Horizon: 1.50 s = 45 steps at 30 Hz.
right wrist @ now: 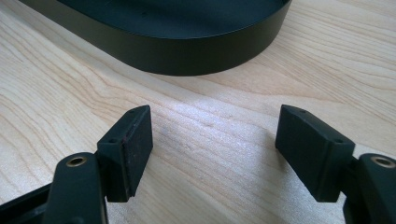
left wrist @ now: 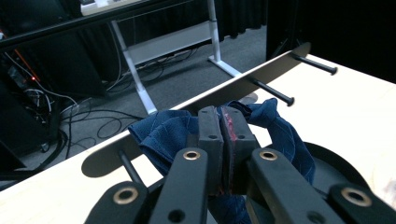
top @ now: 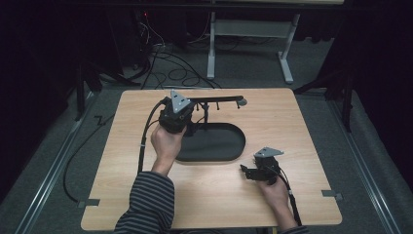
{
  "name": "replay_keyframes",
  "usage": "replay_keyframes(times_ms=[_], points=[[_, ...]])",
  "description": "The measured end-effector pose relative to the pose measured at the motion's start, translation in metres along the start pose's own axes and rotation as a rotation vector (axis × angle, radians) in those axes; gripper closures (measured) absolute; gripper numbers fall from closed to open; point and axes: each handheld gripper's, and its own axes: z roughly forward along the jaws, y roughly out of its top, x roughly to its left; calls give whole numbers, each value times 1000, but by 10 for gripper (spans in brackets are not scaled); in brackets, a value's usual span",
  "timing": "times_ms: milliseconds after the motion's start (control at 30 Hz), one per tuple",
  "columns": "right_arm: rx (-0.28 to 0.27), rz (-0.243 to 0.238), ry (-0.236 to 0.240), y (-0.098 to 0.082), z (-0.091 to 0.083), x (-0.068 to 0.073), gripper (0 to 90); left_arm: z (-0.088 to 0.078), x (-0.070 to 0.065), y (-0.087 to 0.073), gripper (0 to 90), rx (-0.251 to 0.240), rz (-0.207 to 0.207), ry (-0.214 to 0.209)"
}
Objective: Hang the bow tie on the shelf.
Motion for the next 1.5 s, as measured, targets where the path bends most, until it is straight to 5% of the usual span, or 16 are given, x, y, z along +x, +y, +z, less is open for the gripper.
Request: replay_keyframes(times_ms=[333,700,1500], points=[[0,2,3,0,0,0,289,11,-2,-1,869,19,37,43],[-1,1,2,0,0,0,289,21,1,-3,848,71,26,25],[1,1,0,0,0,0,289,16,3,-6,753,63,5,-8]])
